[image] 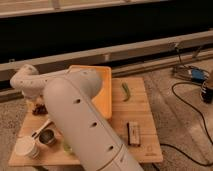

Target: Place grapes in metal cup

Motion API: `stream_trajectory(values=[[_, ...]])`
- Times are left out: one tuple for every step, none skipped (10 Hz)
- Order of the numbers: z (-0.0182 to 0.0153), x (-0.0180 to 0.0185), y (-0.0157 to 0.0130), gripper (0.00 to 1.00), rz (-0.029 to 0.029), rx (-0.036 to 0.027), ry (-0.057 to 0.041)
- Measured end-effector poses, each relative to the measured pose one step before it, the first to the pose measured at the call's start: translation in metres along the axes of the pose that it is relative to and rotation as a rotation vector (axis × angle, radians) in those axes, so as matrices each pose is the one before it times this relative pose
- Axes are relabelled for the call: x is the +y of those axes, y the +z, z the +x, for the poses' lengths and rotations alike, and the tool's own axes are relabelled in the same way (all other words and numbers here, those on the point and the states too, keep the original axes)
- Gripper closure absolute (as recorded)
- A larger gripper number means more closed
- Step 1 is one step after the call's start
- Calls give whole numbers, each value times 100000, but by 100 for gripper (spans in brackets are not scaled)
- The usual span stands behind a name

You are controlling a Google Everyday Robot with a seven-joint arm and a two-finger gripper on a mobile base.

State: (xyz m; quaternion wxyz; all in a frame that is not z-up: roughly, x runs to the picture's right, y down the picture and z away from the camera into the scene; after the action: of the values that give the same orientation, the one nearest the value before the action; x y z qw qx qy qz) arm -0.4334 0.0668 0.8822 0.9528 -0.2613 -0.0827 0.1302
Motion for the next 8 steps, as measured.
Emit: stream_trajectory(values=[[-318, 640, 524, 31, -1757, 208, -1100], [-288, 552, 446, 31, -1512, 353, -1227], [-169, 576, 465, 31, -1400, 455, -1067], [-410, 687, 537, 31, -1447, 541, -1454], [-242, 342, 426, 31, -1013, 447, -815], [-81, 112, 254, 31, -510, 410, -248], [11, -230, 374, 31, -510, 738, 342], [-14, -102, 154, 31, -156, 324, 220]])
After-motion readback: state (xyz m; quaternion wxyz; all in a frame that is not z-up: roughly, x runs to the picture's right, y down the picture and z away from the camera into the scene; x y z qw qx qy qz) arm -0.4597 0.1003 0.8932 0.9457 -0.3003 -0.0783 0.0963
